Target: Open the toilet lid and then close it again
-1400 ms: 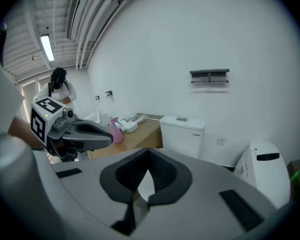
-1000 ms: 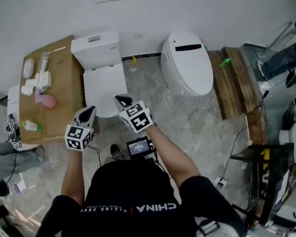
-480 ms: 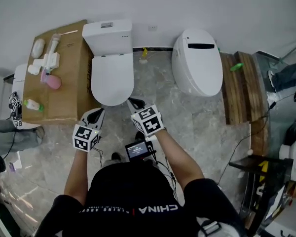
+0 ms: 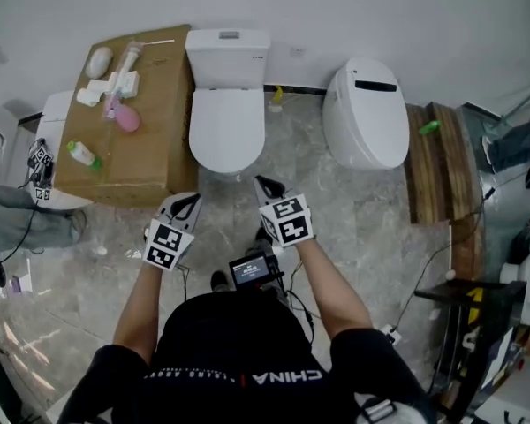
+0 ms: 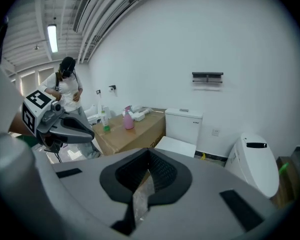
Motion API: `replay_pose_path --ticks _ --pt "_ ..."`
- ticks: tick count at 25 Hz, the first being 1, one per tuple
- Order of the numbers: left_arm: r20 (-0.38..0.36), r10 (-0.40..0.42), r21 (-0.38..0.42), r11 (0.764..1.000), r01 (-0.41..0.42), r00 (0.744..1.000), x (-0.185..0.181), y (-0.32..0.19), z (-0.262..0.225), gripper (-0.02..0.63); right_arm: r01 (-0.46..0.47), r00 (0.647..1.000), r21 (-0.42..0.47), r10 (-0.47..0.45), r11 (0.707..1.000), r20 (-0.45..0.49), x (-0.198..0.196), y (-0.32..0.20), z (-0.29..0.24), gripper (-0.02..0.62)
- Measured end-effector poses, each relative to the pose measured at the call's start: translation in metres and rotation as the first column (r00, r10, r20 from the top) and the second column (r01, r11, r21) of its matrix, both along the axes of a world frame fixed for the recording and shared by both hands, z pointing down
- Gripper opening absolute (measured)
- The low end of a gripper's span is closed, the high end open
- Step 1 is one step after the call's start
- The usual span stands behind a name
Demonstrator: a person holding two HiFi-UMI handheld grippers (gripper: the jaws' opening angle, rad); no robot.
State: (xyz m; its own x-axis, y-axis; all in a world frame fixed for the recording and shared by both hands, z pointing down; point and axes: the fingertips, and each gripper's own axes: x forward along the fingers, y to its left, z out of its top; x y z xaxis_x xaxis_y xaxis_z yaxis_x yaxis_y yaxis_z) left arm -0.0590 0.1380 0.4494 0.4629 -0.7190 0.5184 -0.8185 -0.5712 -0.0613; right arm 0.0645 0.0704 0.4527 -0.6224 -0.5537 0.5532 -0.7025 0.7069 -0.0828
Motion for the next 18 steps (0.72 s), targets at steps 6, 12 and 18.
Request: replay_pose_path --ticks 6,12,18 --pt "-0.056 0.020 0.017 1.000 -0.019 0.998 -0.018 0.051 -0.004 0.009 -0.054 0.999 0.024 0.054 0.998 -0.008 -0.014 0.066 -0.010 0.014" --pt "-0.097 0.023 0.010 1.000 -0.022 0.995 -0.013 0.081 -0.007 0.009 -0.104 0.993 0.004 0.104 0.995 -0.047 0.011 0.122 -0.005 0.014" --pt "-0.191 0.015 0.023 1.000 -0.011 0.982 0.019 0.097 -0.022 0.009 -0.094 0.995 -0.005 0.094 0.996 -0.040 0.026 0.140 -0.014 0.014"
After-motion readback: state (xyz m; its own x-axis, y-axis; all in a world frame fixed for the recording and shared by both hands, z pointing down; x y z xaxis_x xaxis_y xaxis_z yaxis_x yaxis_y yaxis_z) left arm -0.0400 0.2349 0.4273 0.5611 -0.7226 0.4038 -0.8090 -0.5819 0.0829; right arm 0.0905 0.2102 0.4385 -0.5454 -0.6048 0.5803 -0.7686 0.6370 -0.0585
